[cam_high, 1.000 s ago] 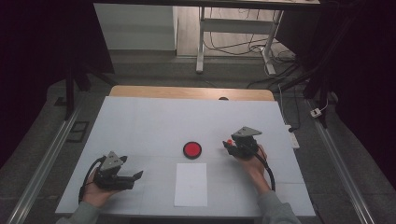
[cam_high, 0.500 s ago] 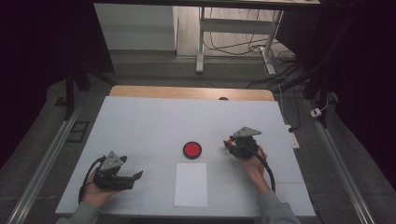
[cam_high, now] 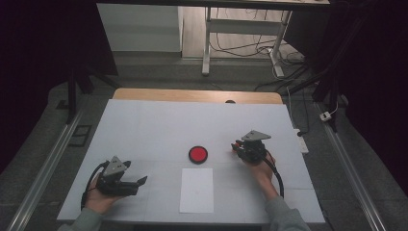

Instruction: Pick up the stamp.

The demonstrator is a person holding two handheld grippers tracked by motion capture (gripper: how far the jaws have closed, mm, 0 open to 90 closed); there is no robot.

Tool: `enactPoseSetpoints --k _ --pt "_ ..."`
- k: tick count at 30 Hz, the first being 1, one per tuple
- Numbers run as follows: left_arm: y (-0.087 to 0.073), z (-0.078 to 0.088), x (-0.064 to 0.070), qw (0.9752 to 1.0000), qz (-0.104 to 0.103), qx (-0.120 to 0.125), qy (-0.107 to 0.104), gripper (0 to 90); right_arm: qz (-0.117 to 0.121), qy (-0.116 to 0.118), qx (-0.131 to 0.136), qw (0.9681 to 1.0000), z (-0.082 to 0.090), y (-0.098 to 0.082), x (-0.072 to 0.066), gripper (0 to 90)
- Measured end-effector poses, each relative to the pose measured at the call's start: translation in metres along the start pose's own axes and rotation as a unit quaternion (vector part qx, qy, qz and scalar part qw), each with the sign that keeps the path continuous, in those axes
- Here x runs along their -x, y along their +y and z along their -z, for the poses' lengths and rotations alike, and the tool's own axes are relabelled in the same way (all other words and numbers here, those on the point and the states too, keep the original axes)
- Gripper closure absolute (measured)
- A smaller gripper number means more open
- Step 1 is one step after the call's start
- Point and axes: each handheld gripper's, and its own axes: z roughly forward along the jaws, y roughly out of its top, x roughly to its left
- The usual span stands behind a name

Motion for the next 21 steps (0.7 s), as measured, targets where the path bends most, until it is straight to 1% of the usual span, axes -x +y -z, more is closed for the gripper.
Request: enactPoseSetpoints --k 12,18,21 --pt "0.000 -0.002 0.001 1.0000 -0.001 -0.003 0.001 16.1 0.003 0.002 0.017 0.9999 0.008 0.004 -0.001 72.1" --pt "0.000 -0.002 0.001 1.0000 0.000 -0.003 -0.001 16.1 -0.005 0.008 0.030 0.9995 0.013 0.007 -0.001 72.1" --pt "0.000 -0.002 0.001 1.0000 0.000 -0.003 -0.001 16.1 -0.011 0.013 0.041 0.9990 0.016 0.008 -0.002 72.1"
